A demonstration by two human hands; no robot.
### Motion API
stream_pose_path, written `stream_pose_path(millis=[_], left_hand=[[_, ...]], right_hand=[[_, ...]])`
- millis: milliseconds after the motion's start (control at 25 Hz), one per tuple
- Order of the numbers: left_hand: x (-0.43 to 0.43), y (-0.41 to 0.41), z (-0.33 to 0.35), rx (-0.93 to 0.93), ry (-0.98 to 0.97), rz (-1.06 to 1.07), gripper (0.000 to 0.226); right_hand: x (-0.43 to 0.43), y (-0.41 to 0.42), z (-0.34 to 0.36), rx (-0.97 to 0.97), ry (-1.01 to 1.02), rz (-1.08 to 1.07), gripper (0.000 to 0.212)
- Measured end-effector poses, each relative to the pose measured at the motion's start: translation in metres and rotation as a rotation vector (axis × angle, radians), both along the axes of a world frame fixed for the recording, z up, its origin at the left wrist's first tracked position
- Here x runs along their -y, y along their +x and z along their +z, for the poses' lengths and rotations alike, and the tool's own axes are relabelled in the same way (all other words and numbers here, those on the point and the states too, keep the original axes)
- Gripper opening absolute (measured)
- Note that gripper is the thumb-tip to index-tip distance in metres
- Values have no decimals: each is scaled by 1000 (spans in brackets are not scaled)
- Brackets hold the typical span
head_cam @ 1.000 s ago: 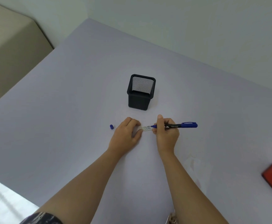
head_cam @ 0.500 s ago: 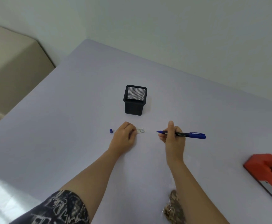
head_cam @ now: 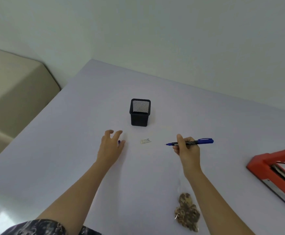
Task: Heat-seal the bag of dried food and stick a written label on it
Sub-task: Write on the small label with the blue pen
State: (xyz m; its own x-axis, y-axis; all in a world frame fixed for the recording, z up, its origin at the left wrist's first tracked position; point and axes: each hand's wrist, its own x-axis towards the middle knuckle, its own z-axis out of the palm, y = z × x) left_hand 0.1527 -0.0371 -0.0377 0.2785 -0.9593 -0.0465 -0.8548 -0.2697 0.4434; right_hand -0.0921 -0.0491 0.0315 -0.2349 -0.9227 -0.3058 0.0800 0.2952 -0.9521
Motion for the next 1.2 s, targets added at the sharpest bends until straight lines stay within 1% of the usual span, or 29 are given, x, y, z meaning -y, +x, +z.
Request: stream_pose_path(millis=[40, 80, 120, 160, 200, 240, 320, 360, 400, 560, 640, 880, 1040, 1200], left_hand=[[-1, 0, -3, -2, 51, -74, 32], [-2, -2, -4, -14, 60, -120, 26], [-3, -6, 1, -59, 37, -116, 21], [-3, -14, 10, -149, -17, -54, 19], [-4, -26, 26, -308, -65, 49, 17], [-6, -40, 45, -553, -79, 157, 16], [-17, -69, 83, -1113, -49, 268, 15], [-22, -80, 97, -1265, -44, 271, 14], [-27, -87, 105, -1311, -39, 247, 13], [-33, -96, 120, -1371, -36, 212, 15], [-34, -97, 123, -1370, -41, 199, 15], [-39, -100, 129, -1167, -74, 78, 12], [-42, -103, 128, -930, -121, 38, 24], [-43, -105, 128, -928, -122, 84, 30]], right_hand=[[-1, 1, 4, 19, -6, -6, 22], [-1, 3, 9, 28, -15, -6, 22], [-2, 5, 14, 29, -24, -4, 22], [-2, 6, 19, 29, -36, -3, 23], [-2, 7, 24, 35, -49, -4, 24], [-2, 9, 30, 46, -58, -5, 26], [-3, 12, 40, 59, -63, -9, 29], [-3, 13, 45, 58, -63, -15, 29], [-4, 15, 49, 58, -64, -22, 29], [-8, 18, 58, 56, -94, -16, 28], [-10, 19, 59, 46, -106, 0, 28], [-17, 23, 59, -4, -138, 55, 29], [-20, 28, 61, -61, -139, 55, 33], [-21, 33, 63, -95, -140, 74, 31]])
